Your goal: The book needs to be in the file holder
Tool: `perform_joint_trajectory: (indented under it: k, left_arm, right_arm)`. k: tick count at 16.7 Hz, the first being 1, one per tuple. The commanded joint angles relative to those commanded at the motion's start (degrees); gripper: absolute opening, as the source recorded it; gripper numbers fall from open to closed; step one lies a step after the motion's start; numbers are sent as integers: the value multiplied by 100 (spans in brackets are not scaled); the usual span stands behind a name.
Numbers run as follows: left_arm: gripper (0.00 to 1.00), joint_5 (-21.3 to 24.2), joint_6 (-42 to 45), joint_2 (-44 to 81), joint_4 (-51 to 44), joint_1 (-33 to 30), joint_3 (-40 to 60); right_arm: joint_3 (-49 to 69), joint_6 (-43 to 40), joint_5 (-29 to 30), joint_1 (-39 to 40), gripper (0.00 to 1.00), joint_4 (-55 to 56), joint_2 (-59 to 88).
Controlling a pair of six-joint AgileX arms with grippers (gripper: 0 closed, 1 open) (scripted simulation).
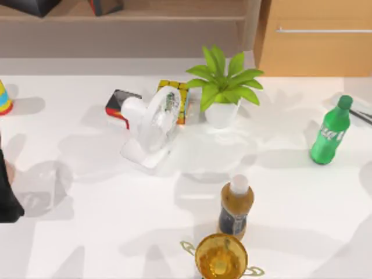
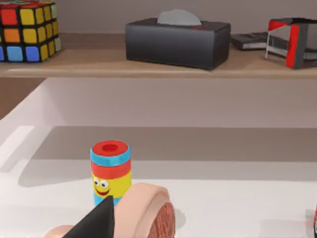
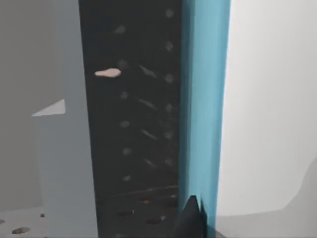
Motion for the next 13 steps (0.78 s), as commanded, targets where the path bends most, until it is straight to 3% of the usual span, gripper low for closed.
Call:
perform_joint_trajectory:
  k: [7, 13]
  left_arm:
    - [100, 0, 0, 0, 0, 0, 0]
    - [100, 0, 0, 0, 0, 0, 0]
  right_arm:
    - [0, 0, 0, 0, 98, 0, 0]
    - [0, 0, 0, 0, 100, 0, 0]
